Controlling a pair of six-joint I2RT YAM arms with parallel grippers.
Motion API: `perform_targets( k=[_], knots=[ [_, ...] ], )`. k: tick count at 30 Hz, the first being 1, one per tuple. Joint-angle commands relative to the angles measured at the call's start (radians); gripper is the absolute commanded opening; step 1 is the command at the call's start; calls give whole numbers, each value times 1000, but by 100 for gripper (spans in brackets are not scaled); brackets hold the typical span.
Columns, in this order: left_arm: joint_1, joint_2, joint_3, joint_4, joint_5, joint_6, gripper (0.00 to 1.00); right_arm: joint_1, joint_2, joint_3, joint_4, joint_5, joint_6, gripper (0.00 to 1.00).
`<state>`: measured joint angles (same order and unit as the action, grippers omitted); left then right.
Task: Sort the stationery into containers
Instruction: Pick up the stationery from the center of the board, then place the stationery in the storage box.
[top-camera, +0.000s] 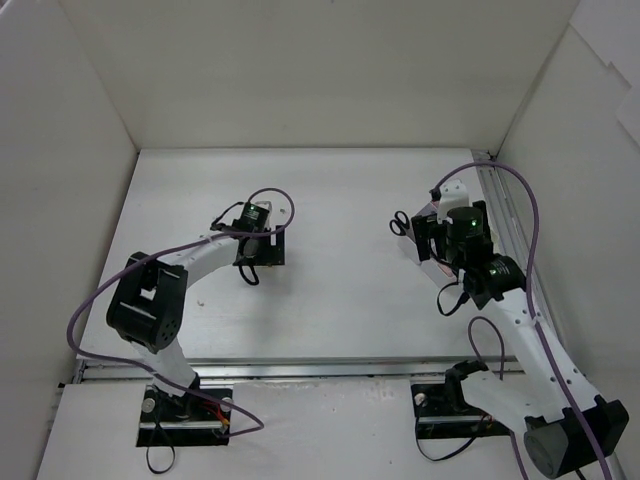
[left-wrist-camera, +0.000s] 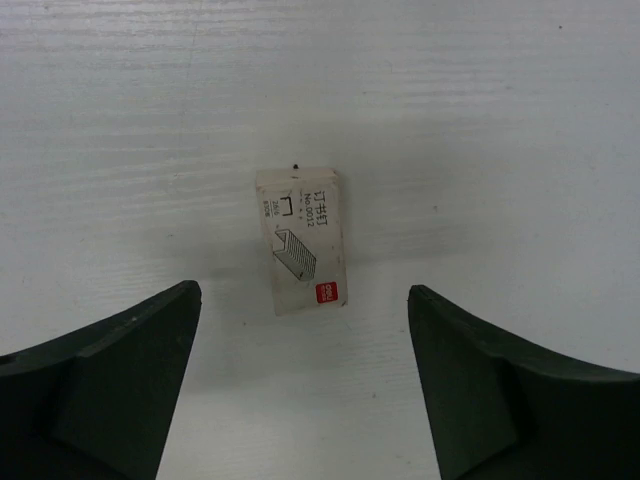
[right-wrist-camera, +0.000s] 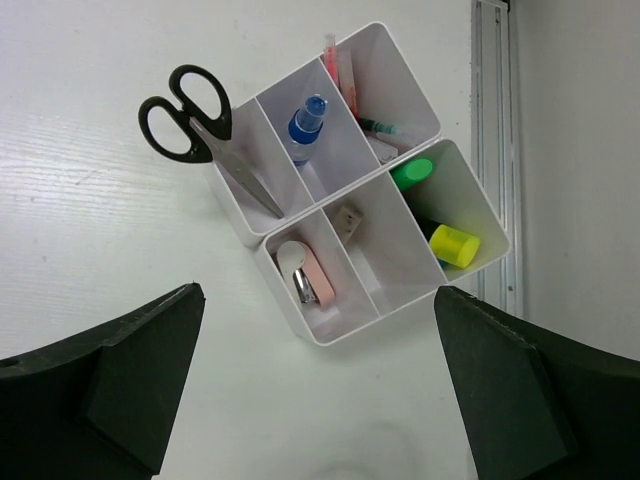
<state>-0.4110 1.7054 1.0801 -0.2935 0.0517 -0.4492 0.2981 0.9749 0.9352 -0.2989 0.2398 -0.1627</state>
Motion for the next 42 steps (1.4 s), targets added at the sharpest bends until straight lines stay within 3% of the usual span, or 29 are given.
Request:
perform_targets(
  k=[1, 5, 6, 8, 12, 14, 20, 24, 29, 37, 42],
  knots=[
    [-25, 20, 72, 19, -47, -5, 76, 9, -51, -39, 118, 27, 106, 98],
    [-40, 71, 109, -7, -116, -14, 60, 10, -91, -90, 185, -11, 149, 98],
    [-49, 76, 116, -9, -118, -13, 50, 13, -94, -104, 201, -16, 158, 98],
    [-49, 92, 115, -4, -119, -13, 41, 12, -108, -111, 211, -36, 158, 98],
    [-49, 103, 113, 4, -112, -8, 12, 12, -130, -125, 218, -95, 206, 98],
    [-49, 97, 112, 7, -110, -3, 6, 12, -145, -130, 218, -146, 216, 98],
    [-80, 1, 77, 28, -84, 90, 0, 12, -136, -133, 233, -348, 281, 98],
    [-162, -191, -49, 150, 29, 228, 0, 16, -67, -115, 239, -590, 281, 98],
    [-235, -357, -192, 243, 186, 334, 6, 42, 30, -105, 323, -764, 330, 98],
    [-347, -451, -241, 286, 241, 359, 5, 134, 209, -85, 514, -807, 497, 98],
    [-387, -478, -235, 313, 182, 362, 4, 183, 343, -41, 540, -829, 563, 97]
  ],
)
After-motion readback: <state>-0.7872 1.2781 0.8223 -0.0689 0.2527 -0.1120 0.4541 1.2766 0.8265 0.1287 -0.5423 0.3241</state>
